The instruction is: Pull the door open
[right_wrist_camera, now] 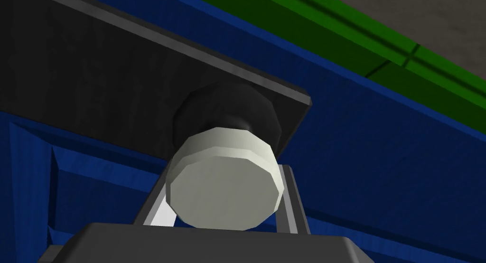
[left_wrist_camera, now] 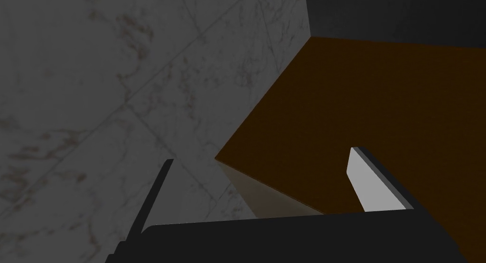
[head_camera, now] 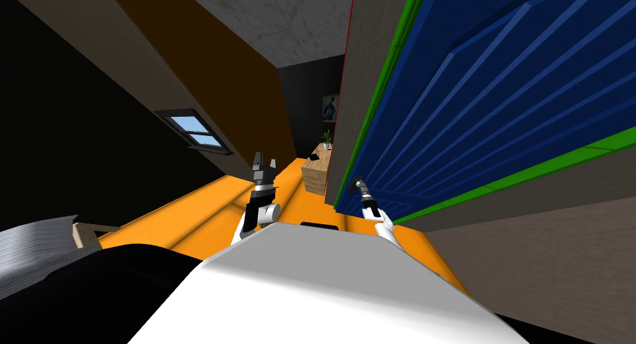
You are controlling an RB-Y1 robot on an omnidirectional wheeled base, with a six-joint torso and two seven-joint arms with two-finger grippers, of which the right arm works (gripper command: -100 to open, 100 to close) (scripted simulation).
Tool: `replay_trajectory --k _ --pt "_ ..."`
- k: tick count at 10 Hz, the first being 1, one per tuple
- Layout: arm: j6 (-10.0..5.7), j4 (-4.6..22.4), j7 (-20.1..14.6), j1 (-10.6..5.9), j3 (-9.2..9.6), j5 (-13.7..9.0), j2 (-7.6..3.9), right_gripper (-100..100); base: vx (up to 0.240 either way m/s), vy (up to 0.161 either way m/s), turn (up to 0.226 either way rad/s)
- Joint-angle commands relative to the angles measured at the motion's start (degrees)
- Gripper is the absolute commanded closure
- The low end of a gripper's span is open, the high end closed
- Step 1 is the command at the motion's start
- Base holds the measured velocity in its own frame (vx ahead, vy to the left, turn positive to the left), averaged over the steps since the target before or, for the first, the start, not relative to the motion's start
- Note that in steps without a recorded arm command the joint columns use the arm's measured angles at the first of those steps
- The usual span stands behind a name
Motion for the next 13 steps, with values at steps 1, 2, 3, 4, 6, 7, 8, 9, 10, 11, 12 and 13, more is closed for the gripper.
replay_trajectory --k 1,2,3,4,6,7,8,9,10,11,12,13 --pt "-0.15 0.8 -2.9 -0.77 0.71 -1.8 0.28 100 -0.057 -0.034 0.086" --pt "-0.15 0.8 -3.1 -0.77 0.71 -1.8 0.28 100 -0.05 -0.031 0.064" --pt "-0.17 1.5 -5.3 -1.34 0.9 -3.4 0.2 100 -0.056 -0.043 0.092" --pt "-0.18 2.2 -6.8 -1.94 1.1 -5.0 0.11 100 -0.083 -0.072 0.166" --pt "-0.2 2.9 -9.8 -2.53 1.3 -6.6 0.02 100 -0.076 -0.036 0.07" --pt "-0.2 2.9 -10.2 -2.53 1.3 -6.6 0.02 100 -0.053 -0.022 0.06" --pt "-0.21 3.7 -12.4 -3.13 1.5 -8.3 -0.07 100 -0.067 -0.025 0.082" --pt "-0.21 3.7 -12.6 -3.13 1.5 -8.3 -0.07 100 -0.062 -0.023 0.038" --pt "-0.23 4.4 -14.9 -3.72 1.7 -9.9 -0.16 100 -0.069 -0.034 0.079" --pt "-0.23 4.4 -15.0 -3.72 1.7 -9.9 -0.16 100 -0.051 -0.027 0.072" --pt "-0.24 5.2 -17.4 -4.31 1.9 -11.5 -0.25 100 -0.053 -0.024 0.091" --pt "-0.26 5.9 -18.7 -4.91 2.1 -13.2 -0.33 100 -0.088 -0.058 0.158"
